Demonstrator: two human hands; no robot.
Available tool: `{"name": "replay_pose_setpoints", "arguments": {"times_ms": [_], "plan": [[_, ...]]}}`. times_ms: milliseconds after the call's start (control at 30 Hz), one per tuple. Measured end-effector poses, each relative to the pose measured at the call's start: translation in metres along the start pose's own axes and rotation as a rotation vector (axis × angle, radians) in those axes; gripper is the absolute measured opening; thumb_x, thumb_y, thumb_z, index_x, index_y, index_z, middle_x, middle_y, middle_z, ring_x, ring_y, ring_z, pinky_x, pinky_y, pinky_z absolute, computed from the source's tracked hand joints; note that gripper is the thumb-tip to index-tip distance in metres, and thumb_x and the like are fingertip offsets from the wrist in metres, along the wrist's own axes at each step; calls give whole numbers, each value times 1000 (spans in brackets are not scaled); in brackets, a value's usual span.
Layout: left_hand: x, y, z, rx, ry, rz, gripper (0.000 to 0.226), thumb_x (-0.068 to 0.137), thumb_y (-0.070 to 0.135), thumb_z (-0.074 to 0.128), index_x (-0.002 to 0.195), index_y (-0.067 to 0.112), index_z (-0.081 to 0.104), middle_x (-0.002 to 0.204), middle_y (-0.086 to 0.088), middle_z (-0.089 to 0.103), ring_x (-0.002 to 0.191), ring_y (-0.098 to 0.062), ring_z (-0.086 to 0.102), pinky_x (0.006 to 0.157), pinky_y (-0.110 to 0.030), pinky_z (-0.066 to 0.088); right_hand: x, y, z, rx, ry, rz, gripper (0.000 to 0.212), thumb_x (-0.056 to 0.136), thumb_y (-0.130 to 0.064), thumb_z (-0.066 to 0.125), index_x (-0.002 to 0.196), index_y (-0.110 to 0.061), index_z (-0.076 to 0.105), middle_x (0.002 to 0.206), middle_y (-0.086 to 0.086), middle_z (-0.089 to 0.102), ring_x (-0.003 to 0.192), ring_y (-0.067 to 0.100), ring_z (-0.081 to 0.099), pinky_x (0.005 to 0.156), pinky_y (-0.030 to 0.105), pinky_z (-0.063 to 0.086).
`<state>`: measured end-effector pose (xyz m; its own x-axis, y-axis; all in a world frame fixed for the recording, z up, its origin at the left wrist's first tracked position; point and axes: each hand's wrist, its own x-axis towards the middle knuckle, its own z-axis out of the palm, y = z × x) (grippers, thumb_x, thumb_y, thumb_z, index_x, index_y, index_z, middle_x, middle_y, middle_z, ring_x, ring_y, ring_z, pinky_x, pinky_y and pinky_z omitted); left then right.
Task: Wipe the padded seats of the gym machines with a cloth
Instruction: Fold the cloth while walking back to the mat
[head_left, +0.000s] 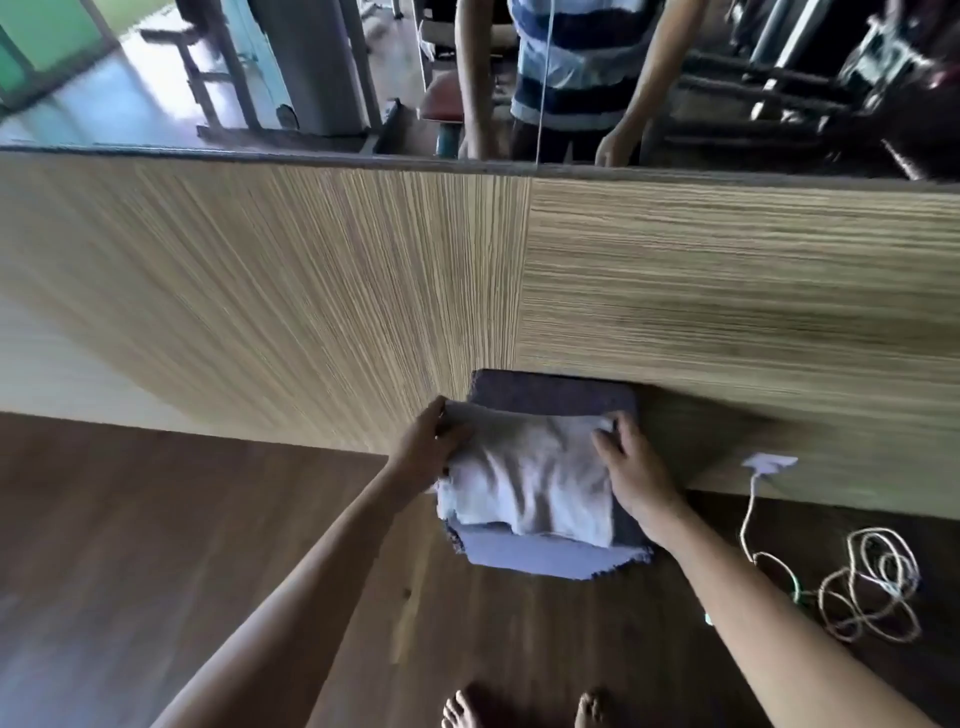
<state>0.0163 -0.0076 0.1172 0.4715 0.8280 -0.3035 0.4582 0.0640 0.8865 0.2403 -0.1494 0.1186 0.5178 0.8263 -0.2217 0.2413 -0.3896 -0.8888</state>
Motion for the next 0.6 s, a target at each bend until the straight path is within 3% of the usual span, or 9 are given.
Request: {"name": "replay_pose_setpoints", "arguments": {"times_ms": [67,100,133,200,267,333,433,533,600], "plan": [[16,-17,15,57,-75,-50,15,99,5,56,93,14,45,74,0,50,65,-13,45,49,-22,39,9,28,-3,11,-82,130,7,101,-17,58,104,-12,54,103,16,63,86,26,60,78,40,46],[22,-26,21,67,-118,-69,15,99,4,57,98,10,44,76,-2,50,67,-12,44,50,-18,39,13,41,-4,39,-144,192,18,94,-18,67,108,-14,56,110,15,65,95,26,64,87,45,50],[27,-36,27,77,-173,-85,20,97,3,61,106,7,43,81,-3,53,71,-12,47,54,-17,42,16,57,-4,71,-198,238,37,83,-21,77,114,-18,58,116,10,67,104,23,65,97,47,52],[35,-57,37,108,-294,-93,54,86,-1,74,126,9,39,96,-8,62,81,-12,58,67,-22,54,19,82,-3,37,-241,241,75,65,-27,87,132,-29,52,124,2,66,113,18,64,104,45,49],[41,-75,46,166,-361,-59,91,72,1,87,141,20,31,103,-18,64,90,-23,67,78,-37,61,21,97,-1,-37,-223,212,88,72,-18,86,143,-43,41,110,6,68,100,18,67,95,38,53],[51,-90,55,150,-352,-40,107,62,16,90,147,31,27,104,-28,65,93,-33,70,84,-50,60,27,113,-1,-97,-181,110,79,82,-9,79,143,-45,44,98,6,69,87,17,67,83,31,52],[70,-104,70,261,-263,30,89,65,32,84,139,47,37,96,-27,63,79,-28,65,78,-52,57,37,136,2,-177,-82,-44,55,85,-2,73,133,-27,63,114,-4,69,105,11,64,90,8,43],[70,-104,87,506,-183,109,61,86,24,77,135,41,45,99,1,64,84,-21,62,66,-20,49,35,164,8,-222,-64,-52,50,87,4,68,133,-17,65,108,0,65,98,11,62,83,2,39],[65,-110,98,595,-147,134,49,92,24,71,132,41,49,109,8,61,89,-18,62,67,-20,48,30,180,14,-281,-118,-39,55,88,6,65,140,-13,59,108,-2,59,93,8,60,81,2,39]]}}
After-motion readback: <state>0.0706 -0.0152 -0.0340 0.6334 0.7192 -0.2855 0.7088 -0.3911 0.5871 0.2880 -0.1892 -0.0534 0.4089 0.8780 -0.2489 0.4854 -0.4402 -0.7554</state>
